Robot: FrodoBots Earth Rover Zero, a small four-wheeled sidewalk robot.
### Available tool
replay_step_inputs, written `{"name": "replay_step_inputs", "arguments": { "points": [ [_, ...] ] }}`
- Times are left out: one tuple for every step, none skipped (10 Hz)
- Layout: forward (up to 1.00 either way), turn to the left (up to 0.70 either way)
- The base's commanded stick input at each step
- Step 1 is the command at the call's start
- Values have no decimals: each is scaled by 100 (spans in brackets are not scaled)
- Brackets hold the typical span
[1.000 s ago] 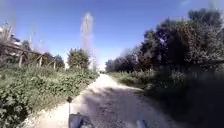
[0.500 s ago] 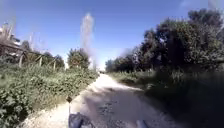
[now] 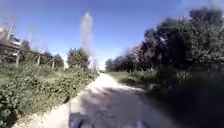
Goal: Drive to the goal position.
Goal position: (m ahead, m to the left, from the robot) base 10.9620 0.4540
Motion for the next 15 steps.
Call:
{"name": "replay_step_inputs", "arguments": {
  "points": [
    [50, 0],
    [50, 0],
    [50, 0],
    [50, 0],
    [50, 0],
    [50, 0],
    [50, 0],
    [50, 0],
    [50, 0],
    [50, 0],
    [50, 0],
    [50, 0],
    [50, 0],
    [50, 0],
    [50, 0]
  ]
}}
